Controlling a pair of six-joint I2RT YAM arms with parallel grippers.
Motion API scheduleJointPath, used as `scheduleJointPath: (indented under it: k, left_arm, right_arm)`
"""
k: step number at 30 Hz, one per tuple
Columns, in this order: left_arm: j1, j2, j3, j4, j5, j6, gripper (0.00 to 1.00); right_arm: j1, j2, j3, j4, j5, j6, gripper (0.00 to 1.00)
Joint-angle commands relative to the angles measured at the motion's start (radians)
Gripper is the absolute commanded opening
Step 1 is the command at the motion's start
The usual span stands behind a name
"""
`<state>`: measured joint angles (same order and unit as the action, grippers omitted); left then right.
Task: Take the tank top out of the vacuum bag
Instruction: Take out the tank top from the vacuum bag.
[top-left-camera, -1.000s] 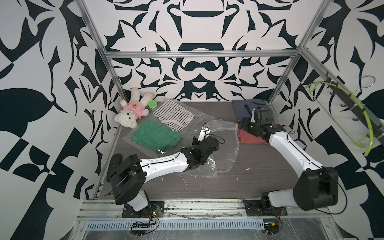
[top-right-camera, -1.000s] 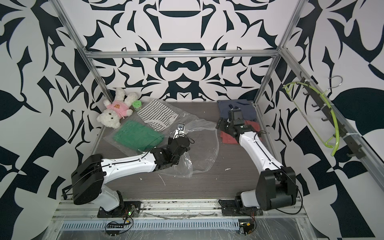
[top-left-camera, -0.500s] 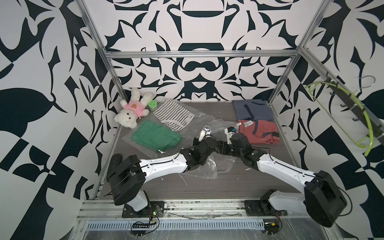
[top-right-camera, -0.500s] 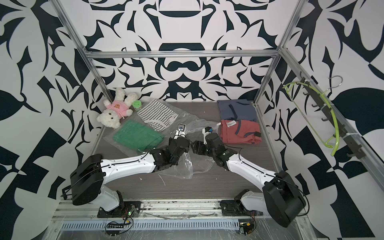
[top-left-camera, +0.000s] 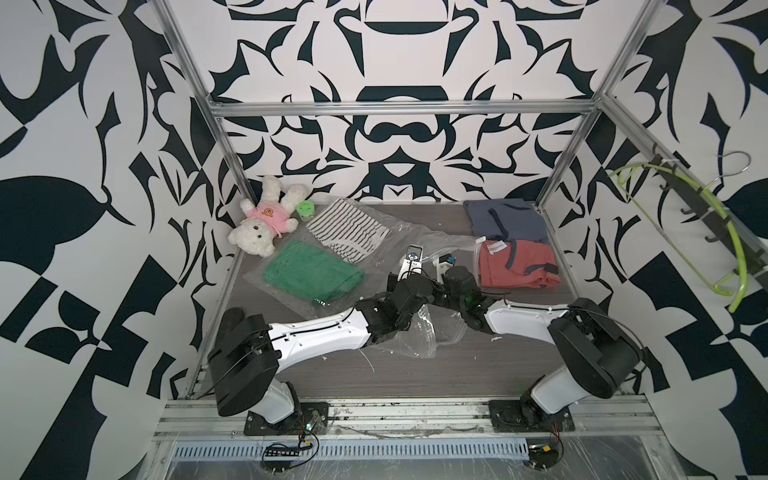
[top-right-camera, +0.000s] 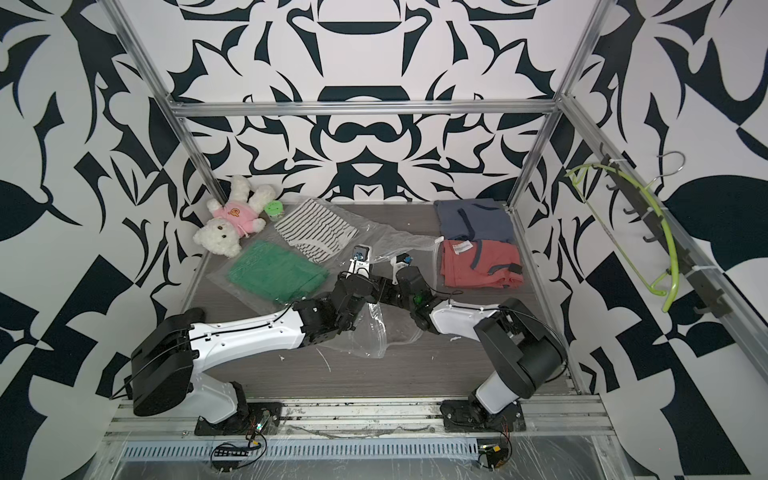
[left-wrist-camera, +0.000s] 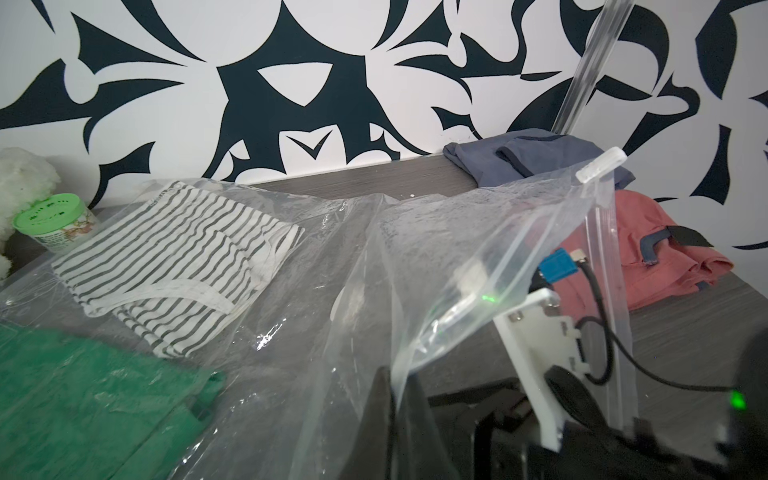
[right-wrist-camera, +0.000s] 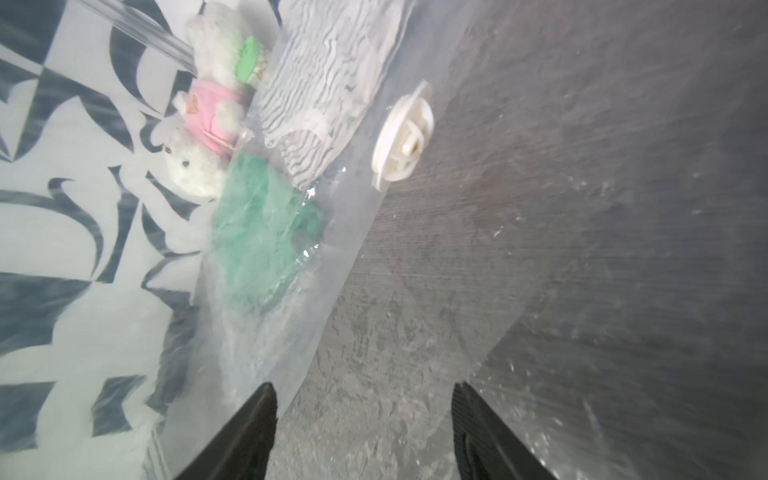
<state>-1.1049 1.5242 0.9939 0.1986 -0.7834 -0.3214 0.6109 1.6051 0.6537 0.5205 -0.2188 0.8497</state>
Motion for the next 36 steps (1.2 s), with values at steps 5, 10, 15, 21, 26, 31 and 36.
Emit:
scheduleJointPath:
  k: [5,10,15,21,26,31,36]
  left_arm:
    - [-0.006,-0.020,-0.006,0.057,0.013,0.021,0.00]
    - [-0.007,-0.019,-0.013,0.070,0.014,0.027,0.00]
    - [-0.007,-0.006,-0.006,0.061,0.011,0.027,0.00]
    - [-0.007,-0.004,-0.005,0.061,0.009,0.021,0.00]
    - [-0.007,-0.002,-0.003,0.065,0.014,0.020,0.00]
    - [-0.007,-0.016,-0.025,0.085,0.013,0.010,0.00]
    - [-0.007,-0.002,-0.008,0.074,0.026,0.013,0.00]
  right_arm:
    - [0.003,0.215,0.058,0.312,-0.164,0.151,0.69]
    - [0.004,0.396,0.096,0.570,-0.256,0.304,0.65]
    - [0.015,0.457,0.120,0.596,-0.259,0.326,0.63]
    - [0.024,0.476,0.163,0.507,-0.277,0.289,0.65]
    - [0.042,0.528,0.219,0.497,-0.304,0.306,0.65]
    - [0.059,0.543,0.272,0.460,-0.306,0.305,0.65]
    - [0.070,0.571,0.313,0.444,-0.318,0.310,0.65]
